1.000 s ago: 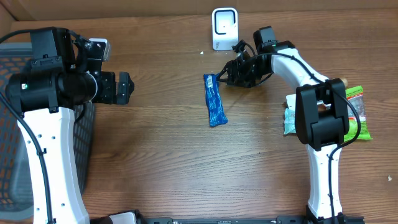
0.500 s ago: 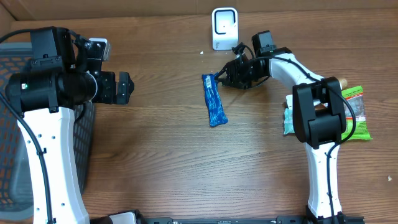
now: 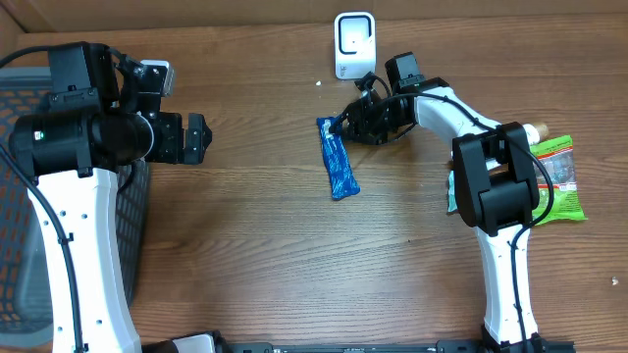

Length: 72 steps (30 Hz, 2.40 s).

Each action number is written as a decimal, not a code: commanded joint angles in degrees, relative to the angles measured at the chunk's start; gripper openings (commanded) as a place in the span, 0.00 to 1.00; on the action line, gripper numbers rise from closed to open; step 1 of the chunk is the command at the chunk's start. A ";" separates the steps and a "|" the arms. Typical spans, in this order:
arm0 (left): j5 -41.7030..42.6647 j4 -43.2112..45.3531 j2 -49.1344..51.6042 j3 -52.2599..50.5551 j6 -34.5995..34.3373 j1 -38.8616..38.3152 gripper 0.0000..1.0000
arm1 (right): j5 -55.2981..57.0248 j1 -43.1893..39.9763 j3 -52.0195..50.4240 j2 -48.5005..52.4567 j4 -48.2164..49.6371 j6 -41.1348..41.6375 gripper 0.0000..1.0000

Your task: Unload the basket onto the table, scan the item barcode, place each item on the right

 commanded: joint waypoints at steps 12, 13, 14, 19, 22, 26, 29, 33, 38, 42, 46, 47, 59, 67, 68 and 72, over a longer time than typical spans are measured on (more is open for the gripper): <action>0.48 0.20 0.46 0.33 0.26 0.00 1.00 | 0.28 0.20 -0.98 2.73 0.15 -0.22 0.17; 0.48 0.20 0.46 0.33 0.26 0.00 1.00 | 0.02 0.35 -0.98 2.73 0.13 -0.22 0.15; 0.48 0.20 0.46 0.33 0.26 0.00 1.00 | -0.74 0.52 -0.98 2.73 0.13 -0.22 0.14; 0.48 0.20 0.46 0.33 0.26 0.00 1.00 | -5.44 0.66 -0.76 2.54 0.50 -0.22 0.04; 0.48 0.20 0.46 0.33 0.26 0.00 1.00 | -6.29 -0.37 0.33 1.38 -0.22 -0.24 0.04; 0.48 0.20 0.46 0.33 0.26 0.00 1.00 | -3.19 -1.38 1.49 -2.91 -2.64 -2.03 0.04; 0.48 0.20 0.46 0.33 0.26 0.00 1.00 | 4.24 -1.29 1.53 -6.49 -5.35 -4.44 0.04; 0.48 0.20 0.46 0.33 0.26 0.00 1.00 | 19.96 0.59 1.53 -10.75 -10.43 -6.56 0.04; 0.48 0.20 0.46 0.33 0.26 0.00 1.00 | 41.64 4.94 1.53 -12.55 -14.75 -6.51 0.04; 0.48 0.20 0.46 0.33 0.26 0.00 1.00 | 62.95 9.70 1.53 -14.01 -16.33 -1.20 0.04; 0.48 0.22 0.46 0.33 0.26 0.00 1.00 | 88.41 16.46 1.51 -14.75 -19.08 7.98 0.04; 0.48 0.20 0.46 0.33 0.26 0.00 1.00 | 91.62 17.92 1.49 -14.60 -19.82 9.18 0.04; 0.48 0.20 0.46 0.33 0.26 0.00 1.00 | 87.19 29.31 1.44 -14.36 -19.34 7.04 0.67; 0.48 0.20 0.46 0.33 0.26 0.00 1.00 | 71.60 21.35 6.14 -14.47 -22.49 1.68 0.67; 0.48 0.20 0.46 0.33 0.26 0.00 1.00 | 68.32 19.32 6.88 -14.47 -22.64 0.15 0.67; 0.48 0.20 0.46 0.33 0.26 0.00 1.00 | 50.64 11.30 8.48 -14.47 -22.73 -7.87 0.66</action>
